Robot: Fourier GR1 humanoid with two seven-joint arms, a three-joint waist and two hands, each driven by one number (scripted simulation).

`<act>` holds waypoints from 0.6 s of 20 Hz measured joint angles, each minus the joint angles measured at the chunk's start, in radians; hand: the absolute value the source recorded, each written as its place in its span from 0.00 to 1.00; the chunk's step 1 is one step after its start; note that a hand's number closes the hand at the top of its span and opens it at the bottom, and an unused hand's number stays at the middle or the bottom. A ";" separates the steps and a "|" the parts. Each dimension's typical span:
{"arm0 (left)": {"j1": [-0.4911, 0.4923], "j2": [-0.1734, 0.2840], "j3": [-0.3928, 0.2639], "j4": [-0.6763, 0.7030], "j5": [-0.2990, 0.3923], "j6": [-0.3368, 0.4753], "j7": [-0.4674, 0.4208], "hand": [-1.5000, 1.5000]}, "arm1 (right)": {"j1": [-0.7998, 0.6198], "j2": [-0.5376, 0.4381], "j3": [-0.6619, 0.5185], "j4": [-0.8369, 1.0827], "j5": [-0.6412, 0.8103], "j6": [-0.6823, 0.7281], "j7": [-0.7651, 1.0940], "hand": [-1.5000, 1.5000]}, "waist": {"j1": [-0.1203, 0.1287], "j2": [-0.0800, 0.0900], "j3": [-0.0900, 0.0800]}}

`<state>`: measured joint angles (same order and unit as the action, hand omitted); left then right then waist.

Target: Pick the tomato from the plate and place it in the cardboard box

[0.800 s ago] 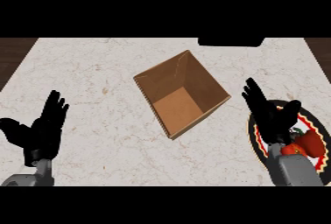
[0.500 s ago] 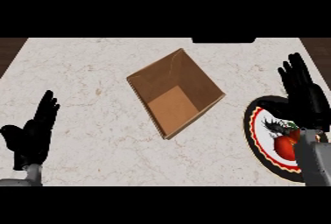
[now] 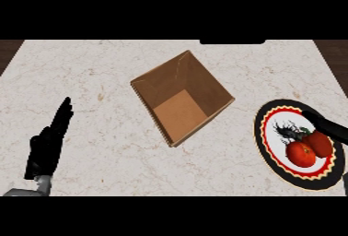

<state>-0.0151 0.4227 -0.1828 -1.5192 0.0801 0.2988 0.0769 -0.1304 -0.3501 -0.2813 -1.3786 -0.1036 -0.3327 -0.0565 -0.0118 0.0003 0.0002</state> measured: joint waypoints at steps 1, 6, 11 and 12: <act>0.000 -0.004 -0.002 0.005 -0.007 -0.002 -0.002 0.50 | 0.025 -0.009 0.006 -0.005 0.014 0.011 -0.011 0.00 | 0.001 0.000 0.000; 0.000 -0.010 -0.006 0.010 -0.022 -0.004 -0.004 0.50 | 0.107 -0.178 0.062 -0.052 0.103 0.131 0.101 0.00 | 0.001 -0.002 -0.002; 0.014 -0.011 -0.010 0.010 -0.035 -0.005 -0.012 0.50 | 0.158 -0.359 0.127 -0.122 0.134 0.331 0.263 0.00 | 0.005 -0.003 -0.003; 0.011 -0.006 -0.005 0.002 -0.033 -0.008 -0.005 0.50 | 0.164 -0.389 0.143 -0.133 0.132 0.379 0.296 0.00 | 0.007 -0.003 -0.004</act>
<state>-0.0038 0.4167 -0.1882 -1.5174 0.0474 0.2905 0.0717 0.0335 -0.7395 -0.1378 -1.5118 0.0282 0.0459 0.2392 -0.0046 -0.0029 -0.0035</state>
